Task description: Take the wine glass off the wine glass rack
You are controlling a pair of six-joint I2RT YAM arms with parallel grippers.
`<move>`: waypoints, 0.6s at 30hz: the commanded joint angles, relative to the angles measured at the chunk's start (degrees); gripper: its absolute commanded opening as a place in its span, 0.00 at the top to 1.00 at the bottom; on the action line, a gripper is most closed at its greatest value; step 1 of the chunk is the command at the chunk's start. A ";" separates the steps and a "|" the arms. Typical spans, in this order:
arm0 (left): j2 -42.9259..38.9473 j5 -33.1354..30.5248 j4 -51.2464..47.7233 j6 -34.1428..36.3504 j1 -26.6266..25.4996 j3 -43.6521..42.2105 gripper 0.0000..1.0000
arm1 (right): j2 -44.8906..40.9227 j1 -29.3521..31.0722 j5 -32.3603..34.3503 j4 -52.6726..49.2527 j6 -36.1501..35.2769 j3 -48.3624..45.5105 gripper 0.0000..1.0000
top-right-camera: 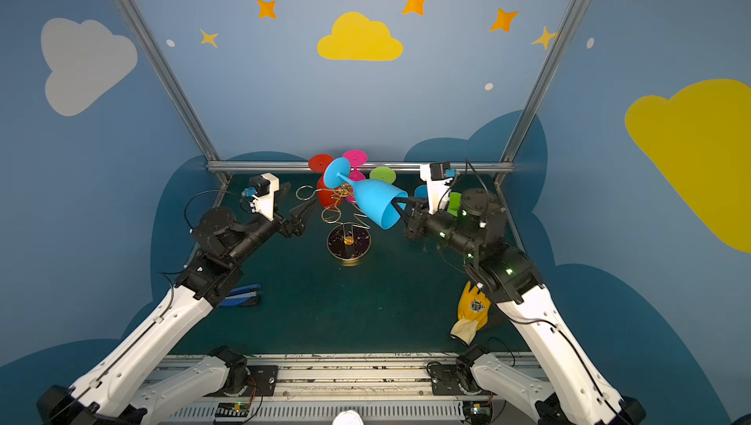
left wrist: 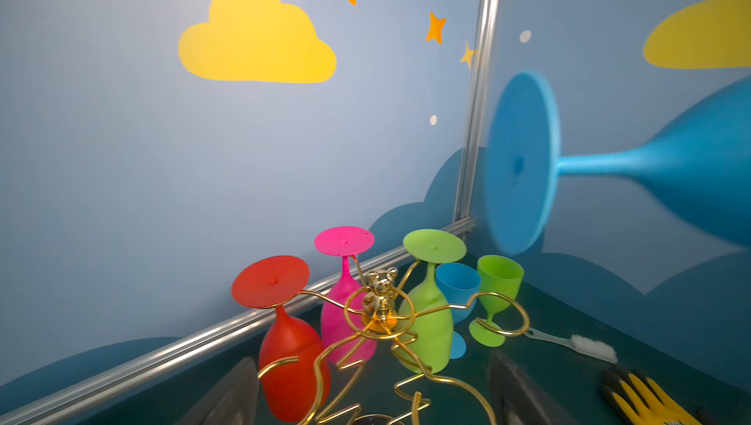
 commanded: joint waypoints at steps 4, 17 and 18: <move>-2.12 -1.92 1.97 -3.59 7.81 -2.55 0.04 | -6.03 -0.33 14.18 -21.22 -8.94 7.99 1.00; -5.96 -2.01 8.47 -9.06 22.08 -12.10 0.03 | -6.29 -0.38 20.64 -49.42 -2.35 4.52 1.00; -6.05 -2.35 8.35 -8.97 22.08 -12.32 0.03 | -6.40 -0.44 21.89 -50.04 -2.12 3.44 1.00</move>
